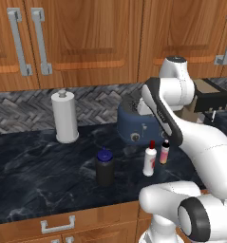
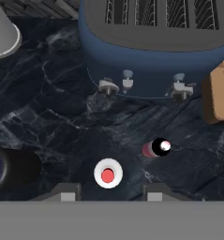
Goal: Move the drinks to the dining counter.
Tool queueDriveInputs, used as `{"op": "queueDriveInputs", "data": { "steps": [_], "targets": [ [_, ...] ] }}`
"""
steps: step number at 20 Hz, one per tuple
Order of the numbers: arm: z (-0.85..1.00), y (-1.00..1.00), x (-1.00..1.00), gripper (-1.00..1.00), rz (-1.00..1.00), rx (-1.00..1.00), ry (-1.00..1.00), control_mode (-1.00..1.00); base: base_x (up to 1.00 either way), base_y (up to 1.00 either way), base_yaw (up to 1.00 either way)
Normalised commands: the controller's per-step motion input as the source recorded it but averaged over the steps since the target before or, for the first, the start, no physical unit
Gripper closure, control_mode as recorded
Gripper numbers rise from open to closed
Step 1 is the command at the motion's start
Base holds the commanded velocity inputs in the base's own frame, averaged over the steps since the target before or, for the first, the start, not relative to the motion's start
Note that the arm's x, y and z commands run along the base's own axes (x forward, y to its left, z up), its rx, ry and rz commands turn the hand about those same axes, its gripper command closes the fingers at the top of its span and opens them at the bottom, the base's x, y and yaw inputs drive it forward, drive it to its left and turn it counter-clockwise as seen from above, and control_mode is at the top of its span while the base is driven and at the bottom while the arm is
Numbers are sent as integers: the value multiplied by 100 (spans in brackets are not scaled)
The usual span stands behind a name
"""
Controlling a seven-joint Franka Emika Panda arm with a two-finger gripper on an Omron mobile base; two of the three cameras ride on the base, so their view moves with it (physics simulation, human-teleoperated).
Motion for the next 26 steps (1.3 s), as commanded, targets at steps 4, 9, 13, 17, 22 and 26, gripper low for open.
{"op": "queueDriveInputs", "data": {
  "steps": [4, 9, 13, 17, 22, 26],
  "targets": [
    [-3, 0, -8, -100, 0, 0, 0, -100, 0, 0, 0],
    [-12, 0, -6, -100, 0, 0, 0, -100, 0, 0, 0],
    [-18, 0, -4, -100, 0, 0, 0, -100, 0, 0, 0],
    [-27, 0, -5, -100, 0, 0, 0, -100, 0, 0, 0],
    [-27, 0, -4, -100, 0, -1, 0, -100, 0, 0, 0],
    [-32, 0, -6, -100, 0, -3, 0, -100, 0, 0, 0]
  ]
}}
